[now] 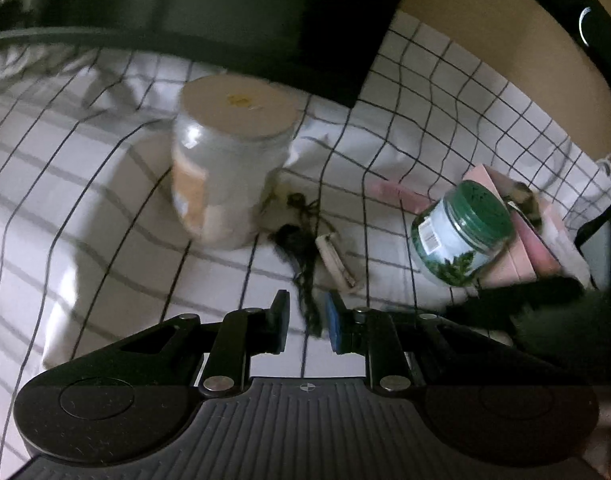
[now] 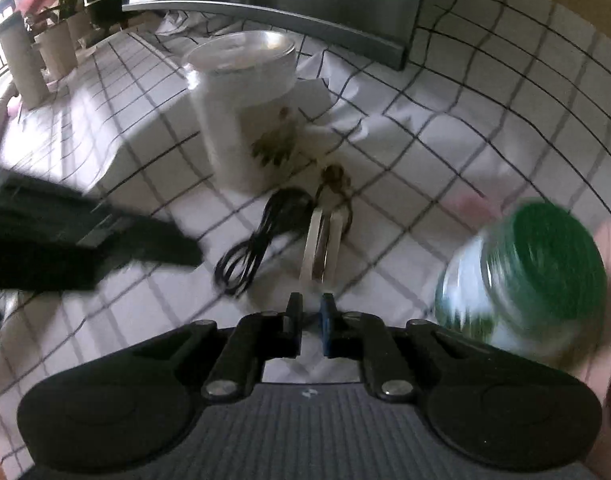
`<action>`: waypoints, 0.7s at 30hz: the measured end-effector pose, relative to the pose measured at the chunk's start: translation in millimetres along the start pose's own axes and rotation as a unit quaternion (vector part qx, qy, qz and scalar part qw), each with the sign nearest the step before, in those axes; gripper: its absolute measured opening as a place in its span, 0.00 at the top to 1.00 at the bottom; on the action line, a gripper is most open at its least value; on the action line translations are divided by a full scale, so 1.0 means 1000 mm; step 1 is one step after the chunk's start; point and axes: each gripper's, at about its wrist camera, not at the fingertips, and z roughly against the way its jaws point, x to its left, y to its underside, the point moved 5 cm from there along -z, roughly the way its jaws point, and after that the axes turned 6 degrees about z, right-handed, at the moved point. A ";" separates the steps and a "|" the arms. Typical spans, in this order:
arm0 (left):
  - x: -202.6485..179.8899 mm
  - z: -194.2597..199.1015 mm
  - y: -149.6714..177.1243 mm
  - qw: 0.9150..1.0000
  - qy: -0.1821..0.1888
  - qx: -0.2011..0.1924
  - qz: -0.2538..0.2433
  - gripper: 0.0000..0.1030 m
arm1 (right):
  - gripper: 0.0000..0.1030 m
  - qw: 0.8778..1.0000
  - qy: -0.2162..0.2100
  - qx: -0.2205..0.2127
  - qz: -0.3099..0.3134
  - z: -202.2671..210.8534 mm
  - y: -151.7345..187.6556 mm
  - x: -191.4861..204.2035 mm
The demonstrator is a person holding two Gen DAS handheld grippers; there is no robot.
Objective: Organize soft objects
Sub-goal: 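Grasp the black cable with the left tool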
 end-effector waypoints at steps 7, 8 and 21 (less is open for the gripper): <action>-0.013 -0.040 -0.014 0.997 -0.080 0.013 -0.009 0.78 | 0.63 0.999 0.014 -0.019 -0.021 0.044 0.031 0.009; -0.014 -0.045 -0.015 0.996 -0.083 0.019 -0.010 0.78 | 0.60 0.999 0.020 -0.019 -0.022 0.049 0.037 0.010; -0.017 -0.054 -0.009 0.995 -0.073 0.019 -0.068 0.78 | 0.52 0.995 0.064 -0.041 -0.058 0.071 0.057 -0.003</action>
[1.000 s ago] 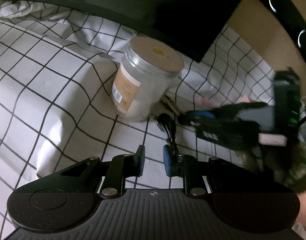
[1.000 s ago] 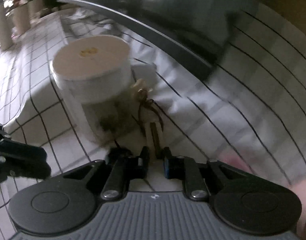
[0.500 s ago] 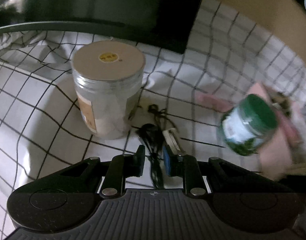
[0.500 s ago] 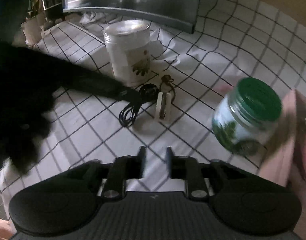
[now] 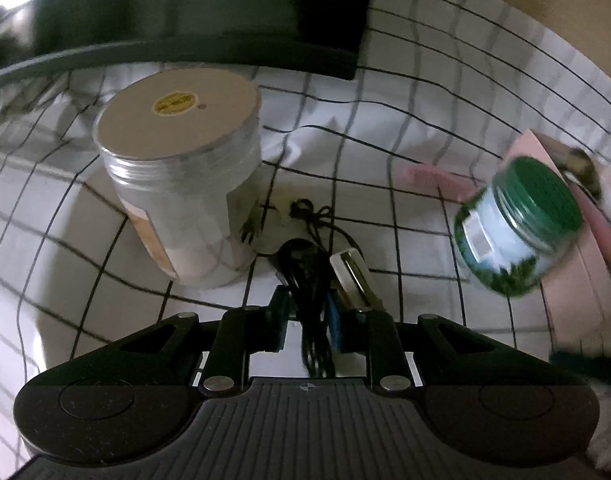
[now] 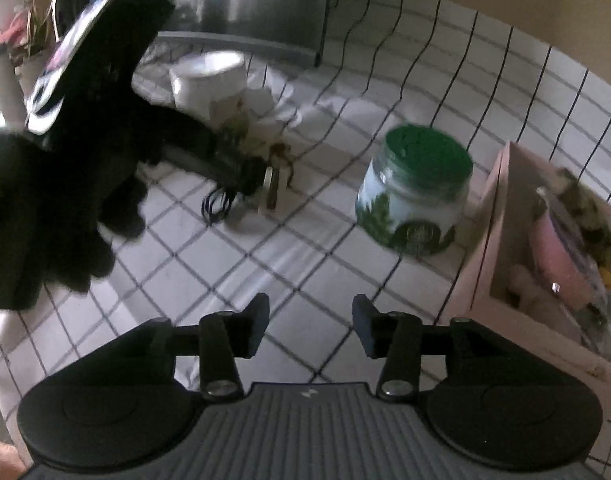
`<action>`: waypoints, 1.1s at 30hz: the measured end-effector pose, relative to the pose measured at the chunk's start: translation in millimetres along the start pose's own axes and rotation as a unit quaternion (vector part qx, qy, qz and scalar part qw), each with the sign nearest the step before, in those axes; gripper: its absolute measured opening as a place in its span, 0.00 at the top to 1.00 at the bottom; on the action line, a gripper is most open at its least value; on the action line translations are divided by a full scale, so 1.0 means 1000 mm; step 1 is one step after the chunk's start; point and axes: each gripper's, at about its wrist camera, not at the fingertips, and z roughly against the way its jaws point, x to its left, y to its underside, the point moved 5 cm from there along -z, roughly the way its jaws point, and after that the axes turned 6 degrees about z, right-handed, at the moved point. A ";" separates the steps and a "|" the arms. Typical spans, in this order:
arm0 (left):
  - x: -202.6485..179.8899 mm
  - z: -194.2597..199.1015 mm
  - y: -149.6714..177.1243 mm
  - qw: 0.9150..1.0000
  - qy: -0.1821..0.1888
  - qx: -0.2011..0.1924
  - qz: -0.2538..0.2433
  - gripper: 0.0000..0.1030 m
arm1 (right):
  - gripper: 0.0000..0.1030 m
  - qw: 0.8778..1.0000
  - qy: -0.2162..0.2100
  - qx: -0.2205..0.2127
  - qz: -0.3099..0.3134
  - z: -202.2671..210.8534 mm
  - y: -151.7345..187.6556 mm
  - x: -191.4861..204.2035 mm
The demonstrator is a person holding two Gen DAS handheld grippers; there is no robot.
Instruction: Organize soft objects
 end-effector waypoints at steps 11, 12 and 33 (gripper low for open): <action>0.070 0.037 0.028 0.999 0.006 -0.013 0.049 0.84 | 0.52 1.000 -0.019 -0.022 0.004 -0.047 -0.066 0.016; 0.074 0.037 0.027 0.998 0.009 -0.014 0.052 0.84 | 0.52 1.000 -0.021 -0.018 0.000 -0.056 -0.071 0.018; 0.089 0.040 0.031 0.997 0.059 -0.026 0.048 0.83 | 0.65 0.998 0.005 -0.017 -0.054 -0.123 -0.114 0.021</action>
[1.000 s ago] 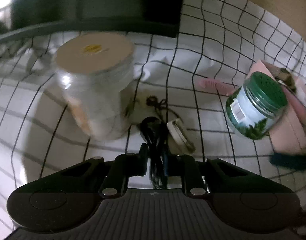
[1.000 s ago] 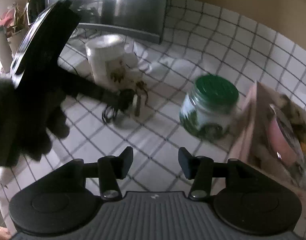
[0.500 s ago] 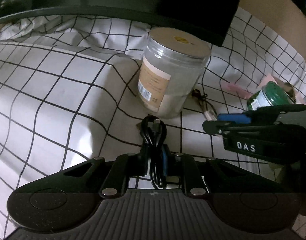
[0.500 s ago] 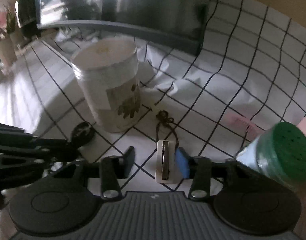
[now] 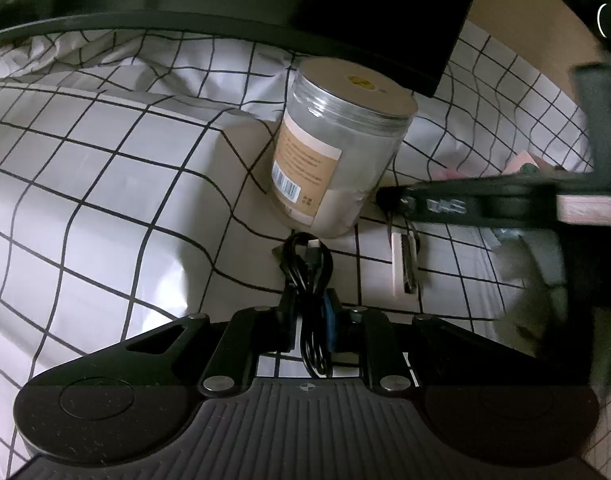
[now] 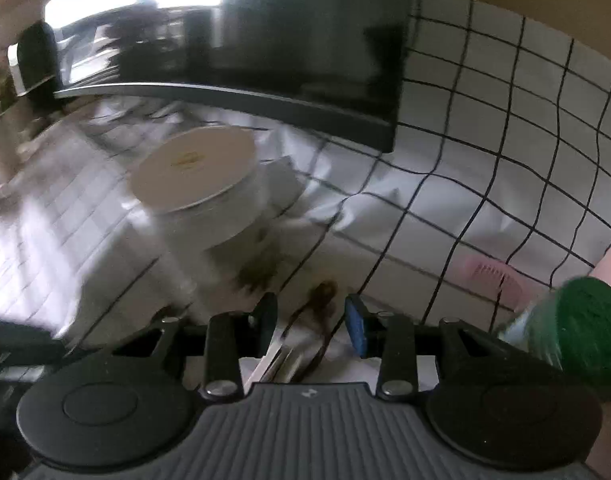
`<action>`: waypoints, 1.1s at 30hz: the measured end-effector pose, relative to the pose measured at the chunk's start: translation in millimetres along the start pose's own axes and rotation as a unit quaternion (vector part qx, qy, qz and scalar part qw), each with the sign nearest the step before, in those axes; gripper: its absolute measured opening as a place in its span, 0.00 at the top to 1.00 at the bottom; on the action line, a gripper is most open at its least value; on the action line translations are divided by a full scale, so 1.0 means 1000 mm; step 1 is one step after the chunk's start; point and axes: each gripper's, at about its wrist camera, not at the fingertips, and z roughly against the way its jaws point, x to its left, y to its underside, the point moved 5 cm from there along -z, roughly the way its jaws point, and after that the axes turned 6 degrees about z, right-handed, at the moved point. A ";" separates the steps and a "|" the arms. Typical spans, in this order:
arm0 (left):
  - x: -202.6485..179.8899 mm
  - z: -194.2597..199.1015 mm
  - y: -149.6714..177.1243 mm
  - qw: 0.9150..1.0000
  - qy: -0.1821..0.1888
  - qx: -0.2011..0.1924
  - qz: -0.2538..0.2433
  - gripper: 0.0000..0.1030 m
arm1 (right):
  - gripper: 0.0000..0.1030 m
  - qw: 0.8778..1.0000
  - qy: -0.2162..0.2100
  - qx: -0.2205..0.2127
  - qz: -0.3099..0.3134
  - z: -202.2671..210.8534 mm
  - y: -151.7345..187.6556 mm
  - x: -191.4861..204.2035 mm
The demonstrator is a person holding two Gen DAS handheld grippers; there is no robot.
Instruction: Organize soft objects
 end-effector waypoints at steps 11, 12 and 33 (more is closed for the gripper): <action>-0.001 -0.003 -0.004 1.000 -0.019 0.015 0.011 0.83 | 0.81 0.997 -0.023 0.018 0.068 -0.020 -0.005 0.003; -0.001 -0.004 -0.006 1.000 -0.022 0.019 0.009 0.83 | 0.81 0.997 -0.021 0.020 0.066 -0.019 -0.004 0.002; -0.005 0.088 -0.090 0.989 -0.073 -0.127 -0.023 0.84 | 0.82 0.992 0.000 -0.106 0.062 0.115 -0.046 -0.028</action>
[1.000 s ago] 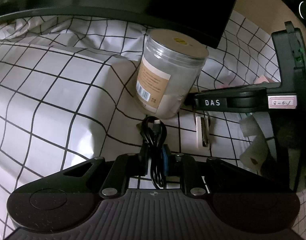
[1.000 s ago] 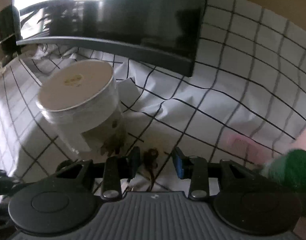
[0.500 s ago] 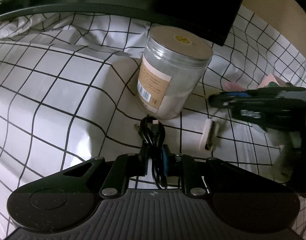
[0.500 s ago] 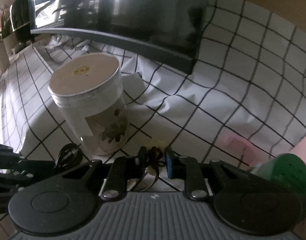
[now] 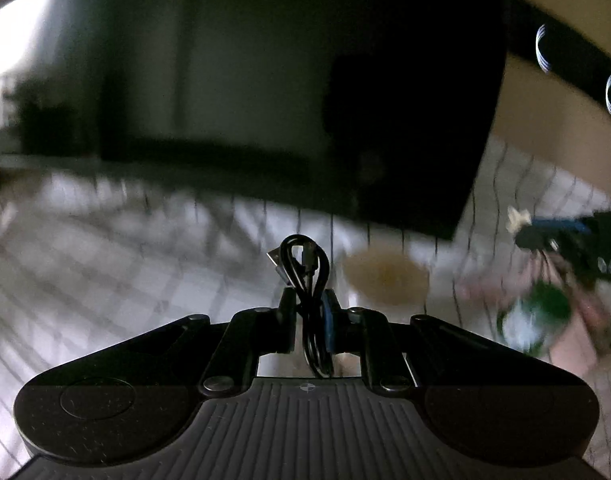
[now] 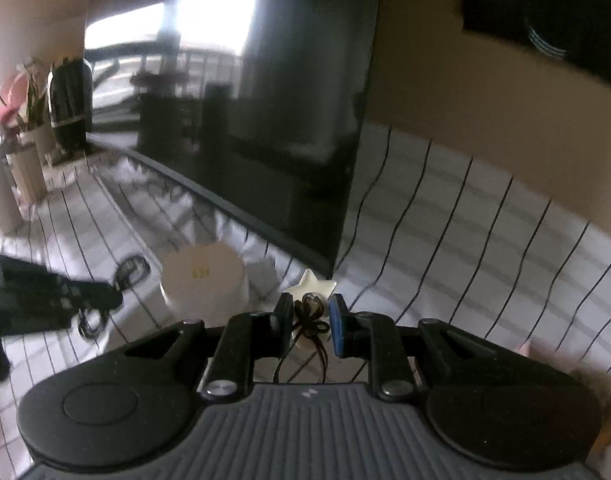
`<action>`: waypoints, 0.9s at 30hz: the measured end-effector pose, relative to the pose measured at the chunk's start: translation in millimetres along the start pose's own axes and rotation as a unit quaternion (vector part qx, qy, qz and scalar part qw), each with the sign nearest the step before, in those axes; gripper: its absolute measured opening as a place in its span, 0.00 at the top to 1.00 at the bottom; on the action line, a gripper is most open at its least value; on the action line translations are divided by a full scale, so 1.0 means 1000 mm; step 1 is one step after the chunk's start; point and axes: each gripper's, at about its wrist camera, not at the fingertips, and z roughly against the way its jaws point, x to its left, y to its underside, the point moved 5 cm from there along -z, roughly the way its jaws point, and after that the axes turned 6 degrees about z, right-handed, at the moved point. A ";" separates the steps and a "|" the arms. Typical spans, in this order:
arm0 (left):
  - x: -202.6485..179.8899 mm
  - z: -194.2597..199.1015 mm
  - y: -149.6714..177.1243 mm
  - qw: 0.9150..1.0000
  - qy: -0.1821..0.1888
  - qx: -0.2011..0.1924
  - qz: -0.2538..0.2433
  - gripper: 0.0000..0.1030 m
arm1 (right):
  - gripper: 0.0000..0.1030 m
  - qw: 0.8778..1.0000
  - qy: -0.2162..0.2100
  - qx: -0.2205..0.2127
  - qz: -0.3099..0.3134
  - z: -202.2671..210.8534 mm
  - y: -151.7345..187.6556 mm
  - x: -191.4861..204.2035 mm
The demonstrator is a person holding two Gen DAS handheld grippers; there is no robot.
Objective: Organize soft objects
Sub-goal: 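Carry the cable and star charm over the pink box with both tools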
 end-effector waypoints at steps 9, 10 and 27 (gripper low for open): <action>-0.089 0.014 -0.081 0.995 0.042 -0.067 -0.064 0.84 | 0.82 0.996 0.050 -0.067 -0.011 0.070 -0.035 -0.059; -0.107 0.015 -0.084 0.994 0.055 -0.067 -0.072 0.84 | 0.82 0.995 0.060 -0.072 -0.016 0.079 -0.036 -0.069; -0.320 -0.010 -0.020 0.965 0.221 0.035 -0.135 0.84 | 0.81 0.977 0.165 -0.089 -0.105 0.187 0.050 -0.204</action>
